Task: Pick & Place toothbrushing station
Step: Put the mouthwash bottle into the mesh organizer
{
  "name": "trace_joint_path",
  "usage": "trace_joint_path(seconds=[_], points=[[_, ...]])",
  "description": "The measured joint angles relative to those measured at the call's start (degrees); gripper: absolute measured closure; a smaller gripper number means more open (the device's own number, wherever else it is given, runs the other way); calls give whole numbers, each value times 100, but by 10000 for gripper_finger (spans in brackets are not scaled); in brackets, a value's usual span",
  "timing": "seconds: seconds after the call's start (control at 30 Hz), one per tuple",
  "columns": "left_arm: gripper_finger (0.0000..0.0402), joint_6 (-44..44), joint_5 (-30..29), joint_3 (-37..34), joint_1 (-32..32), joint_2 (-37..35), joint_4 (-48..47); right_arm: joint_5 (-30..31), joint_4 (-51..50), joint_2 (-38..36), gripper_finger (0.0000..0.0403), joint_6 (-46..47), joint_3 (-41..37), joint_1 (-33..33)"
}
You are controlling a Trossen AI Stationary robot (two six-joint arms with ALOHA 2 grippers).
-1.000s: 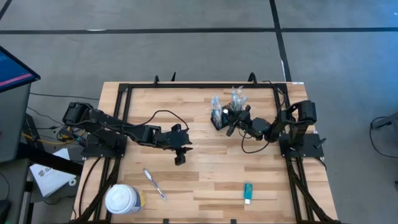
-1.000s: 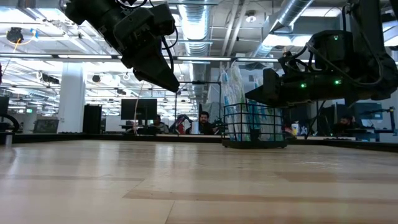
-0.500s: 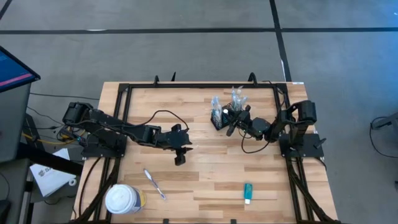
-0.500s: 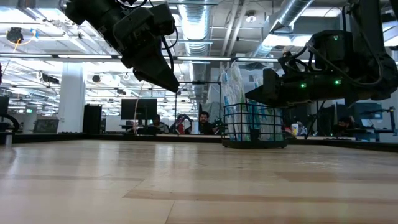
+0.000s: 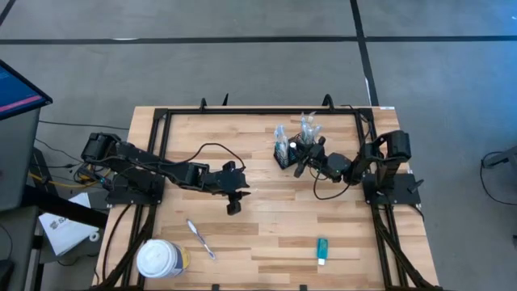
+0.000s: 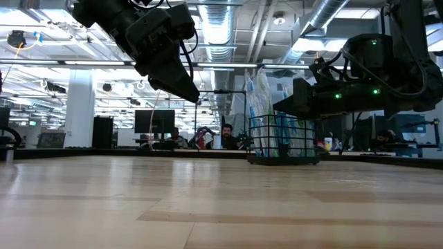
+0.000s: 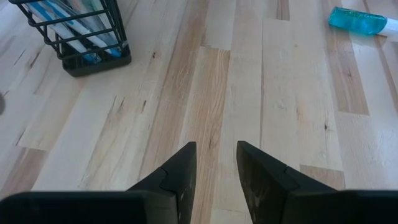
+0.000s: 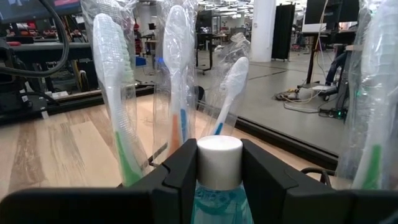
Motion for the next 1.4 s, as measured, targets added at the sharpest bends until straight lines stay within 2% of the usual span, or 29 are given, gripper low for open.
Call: trace_joint_path(seconds=[0.57, 0.8, 0.93, 1.4], points=[[293, 0, -20, 0, 0, 0, -2, -5, -2, -1, 296, -10, 0, 0], [293, 0, -18, 0, 0, 0, -4, -112, -15, 0, 236, 73, 0, 13], [293, 0, -16, 0, 0, 0, -9, -108, -15, 0, 220, 72, 0, 13], [293, 0, 6, 0, 0, 0, -19, -2, 4, -2, 256, 2, 0, 7]])
